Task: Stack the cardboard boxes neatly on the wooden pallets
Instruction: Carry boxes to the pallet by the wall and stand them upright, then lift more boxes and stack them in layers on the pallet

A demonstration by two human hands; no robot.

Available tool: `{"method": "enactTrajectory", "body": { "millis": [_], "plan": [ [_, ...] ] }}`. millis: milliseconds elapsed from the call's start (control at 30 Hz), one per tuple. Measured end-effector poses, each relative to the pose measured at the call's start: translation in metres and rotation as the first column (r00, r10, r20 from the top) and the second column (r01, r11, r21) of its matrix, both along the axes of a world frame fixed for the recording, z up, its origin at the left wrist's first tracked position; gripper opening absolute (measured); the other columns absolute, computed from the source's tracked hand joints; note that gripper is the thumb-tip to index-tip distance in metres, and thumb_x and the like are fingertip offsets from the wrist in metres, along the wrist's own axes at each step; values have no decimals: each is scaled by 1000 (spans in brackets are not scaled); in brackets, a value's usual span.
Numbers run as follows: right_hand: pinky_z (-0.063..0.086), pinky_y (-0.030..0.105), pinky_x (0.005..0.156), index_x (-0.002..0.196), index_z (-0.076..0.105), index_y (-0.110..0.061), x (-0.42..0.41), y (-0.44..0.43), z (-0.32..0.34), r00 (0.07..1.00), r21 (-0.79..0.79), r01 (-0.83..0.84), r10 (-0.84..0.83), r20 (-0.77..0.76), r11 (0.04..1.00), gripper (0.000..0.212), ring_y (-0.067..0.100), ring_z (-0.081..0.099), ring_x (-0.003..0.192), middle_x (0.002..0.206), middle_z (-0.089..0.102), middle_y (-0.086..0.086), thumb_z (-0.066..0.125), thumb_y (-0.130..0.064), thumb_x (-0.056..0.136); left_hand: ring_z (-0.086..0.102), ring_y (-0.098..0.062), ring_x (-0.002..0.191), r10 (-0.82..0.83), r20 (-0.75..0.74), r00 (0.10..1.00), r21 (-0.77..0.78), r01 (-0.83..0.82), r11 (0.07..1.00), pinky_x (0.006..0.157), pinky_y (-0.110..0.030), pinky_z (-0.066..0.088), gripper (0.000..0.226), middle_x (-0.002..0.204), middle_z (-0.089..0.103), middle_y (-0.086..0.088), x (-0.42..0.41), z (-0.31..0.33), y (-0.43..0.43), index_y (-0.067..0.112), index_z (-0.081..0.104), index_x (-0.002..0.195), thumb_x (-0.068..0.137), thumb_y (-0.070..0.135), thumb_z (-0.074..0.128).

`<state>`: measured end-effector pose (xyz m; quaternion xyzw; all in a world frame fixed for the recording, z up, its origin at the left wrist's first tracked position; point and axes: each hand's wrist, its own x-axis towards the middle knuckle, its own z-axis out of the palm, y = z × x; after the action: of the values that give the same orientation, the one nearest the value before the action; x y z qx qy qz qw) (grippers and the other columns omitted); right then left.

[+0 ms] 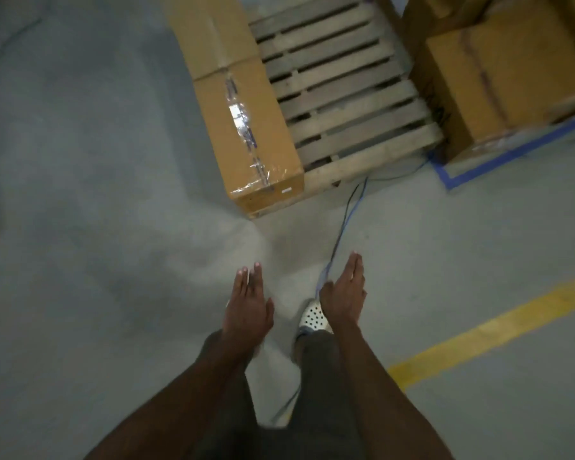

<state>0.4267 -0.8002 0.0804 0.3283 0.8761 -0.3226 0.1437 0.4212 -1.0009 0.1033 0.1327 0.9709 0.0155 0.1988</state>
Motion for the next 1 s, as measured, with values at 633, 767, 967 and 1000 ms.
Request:
{"method": "enactTrajectory", "body": {
  "millis": [633,767,967,1000],
  "plan": [
    [41,47,104,141,51,-12,-97,231,81,999,16,22,-21,-45,1000,48,33,38,140,163,24,4,63,-23,95,64,-33,107,-321,209,924,248,268,931,89,-39,45,35,110,71,-13,-197,79,241,14,68,107,102,36,41],
    [39,46,106,141,52,-13,-152,308,92,990,13,133,-133,-55,991,47,33,37,141,163,24,4,62,-24,96,63,-36,110,-318,284,904,275,240,931,90,-40,48,37,115,68,-17,-277,84,333,9,66,113,104,35,40],
    [41,44,106,133,60,-8,-185,395,106,889,-71,426,-432,-152,902,42,35,42,139,157,36,12,69,-19,93,62,-33,106,-407,443,799,288,303,908,89,-38,48,34,113,68,-16,-325,90,451,14,63,96,105,40,44],
    [41,43,107,133,60,-9,-187,411,103,873,-89,457,-466,-142,885,42,34,42,140,158,36,11,69,-19,93,63,-33,103,-409,475,779,288,302,909,89,-39,50,33,111,68,-16,-329,89,469,17,61,91,104,43,44]
  ]
}}
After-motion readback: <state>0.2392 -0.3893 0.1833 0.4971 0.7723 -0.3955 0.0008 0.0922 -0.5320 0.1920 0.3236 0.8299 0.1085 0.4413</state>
